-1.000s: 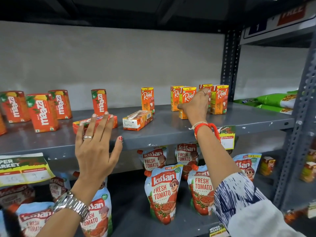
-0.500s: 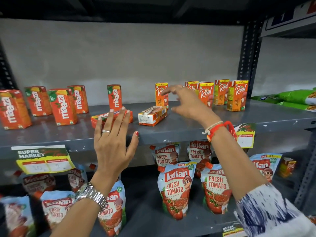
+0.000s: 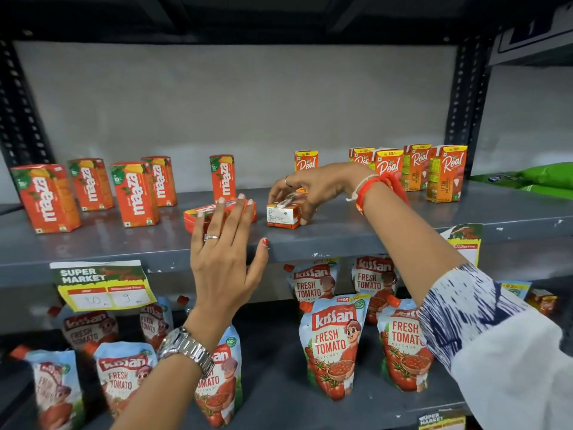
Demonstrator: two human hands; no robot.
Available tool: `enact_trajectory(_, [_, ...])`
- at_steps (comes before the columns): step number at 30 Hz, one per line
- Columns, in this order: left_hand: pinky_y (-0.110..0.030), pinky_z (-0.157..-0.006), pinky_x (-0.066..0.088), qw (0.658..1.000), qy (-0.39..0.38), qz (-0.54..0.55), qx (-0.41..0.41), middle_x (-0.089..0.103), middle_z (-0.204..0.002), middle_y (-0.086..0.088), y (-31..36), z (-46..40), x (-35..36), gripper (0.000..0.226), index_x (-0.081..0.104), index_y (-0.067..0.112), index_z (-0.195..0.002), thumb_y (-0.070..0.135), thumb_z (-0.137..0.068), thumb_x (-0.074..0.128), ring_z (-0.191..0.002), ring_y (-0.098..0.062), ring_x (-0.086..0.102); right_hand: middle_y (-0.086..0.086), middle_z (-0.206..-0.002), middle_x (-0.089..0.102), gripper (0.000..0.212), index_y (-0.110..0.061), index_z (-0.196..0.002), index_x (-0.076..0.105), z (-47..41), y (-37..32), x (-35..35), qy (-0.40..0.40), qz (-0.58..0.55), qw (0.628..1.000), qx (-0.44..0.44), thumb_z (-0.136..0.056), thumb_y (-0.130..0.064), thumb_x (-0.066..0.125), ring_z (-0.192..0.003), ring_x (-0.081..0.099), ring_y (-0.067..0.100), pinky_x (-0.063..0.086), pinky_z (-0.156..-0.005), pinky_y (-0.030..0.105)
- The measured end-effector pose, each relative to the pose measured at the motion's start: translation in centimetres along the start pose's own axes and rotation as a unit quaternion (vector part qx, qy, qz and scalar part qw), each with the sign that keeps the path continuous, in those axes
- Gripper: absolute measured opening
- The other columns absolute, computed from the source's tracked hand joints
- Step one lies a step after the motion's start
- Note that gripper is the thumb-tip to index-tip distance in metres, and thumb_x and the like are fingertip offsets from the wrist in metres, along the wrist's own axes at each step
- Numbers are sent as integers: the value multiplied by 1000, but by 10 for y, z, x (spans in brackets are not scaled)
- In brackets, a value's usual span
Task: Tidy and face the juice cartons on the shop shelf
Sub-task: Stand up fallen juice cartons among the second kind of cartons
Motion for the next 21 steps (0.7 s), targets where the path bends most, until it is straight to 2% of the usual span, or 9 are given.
enact_trajectory(5, [-39,-117,12,1000,-8,-3,3,47,-143,-3,0,0,0,57,42,15,-139,46,-94,27,-138,-20,34,-1,-120,58,57,-27,-116,55,3,8,-8,40,-22,998,-35,-68,-7,80,-120,52,19,45,-99,37])
enact_trajectory(7, [-42,-117,16,1000,-9,-4,4,46,-143,-3,-1,0,0,58,43,15,-139,46,-94,26,-138,-20,34,-5,-116,59,56,-24,-119,55,13,15,-8,84,-99,989,-64,-71,-6,77,-116,53,12,44,-96,26])
enact_trajectory(9, [-42,-117,18,1000,-9,-2,3,45,-144,-2,-1,1,1,58,43,15,-139,46,-94,26,-138,-18,33,-7,-114,60,56,-21,-121,53,26,19,-4,135,-208,964,-99,-72,-5,74,-108,56,2,46,-94,18])
enact_trajectory(12, [-41,-117,17,1000,-3,2,1,45,-143,-2,-1,2,2,57,42,16,-139,46,-93,28,-138,-17,32,-13,-101,71,58,-26,-110,59,43,27,7,175,-398,891,-127,-55,-29,79,-94,66,-4,54,-80,16])
enact_trajectory(15, [-39,-117,14,1000,0,8,-3,45,-143,-3,-2,2,2,58,42,15,-139,47,-93,27,-138,-17,32,-6,-92,76,54,-24,-100,70,46,31,20,187,-527,814,-155,-50,-39,82,-88,71,7,57,-75,25])
enact_trajectory(18, [-39,-118,13,1000,6,8,-3,46,-143,-3,-2,2,2,57,42,15,-139,47,-93,28,-138,-17,32,2,-94,75,50,-19,-96,73,45,25,27,206,-627,724,-199,-52,-42,82,-90,71,17,57,-85,42])
enact_trajectory(21, [-39,-117,14,1000,15,9,-1,46,-142,-3,-1,1,1,57,42,15,-139,46,-93,29,-137,-17,33,11,-107,69,63,-11,-116,64,43,18,30,193,-701,644,-239,-63,-43,78,-97,69,26,48,-91,61])
Point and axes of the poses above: each hand's wrist, its own z-axis away from the middle knuckle, its own x-axis out of the palm, y = z × x, the point moved 3 cm from there along -z, towards the middle knuckle
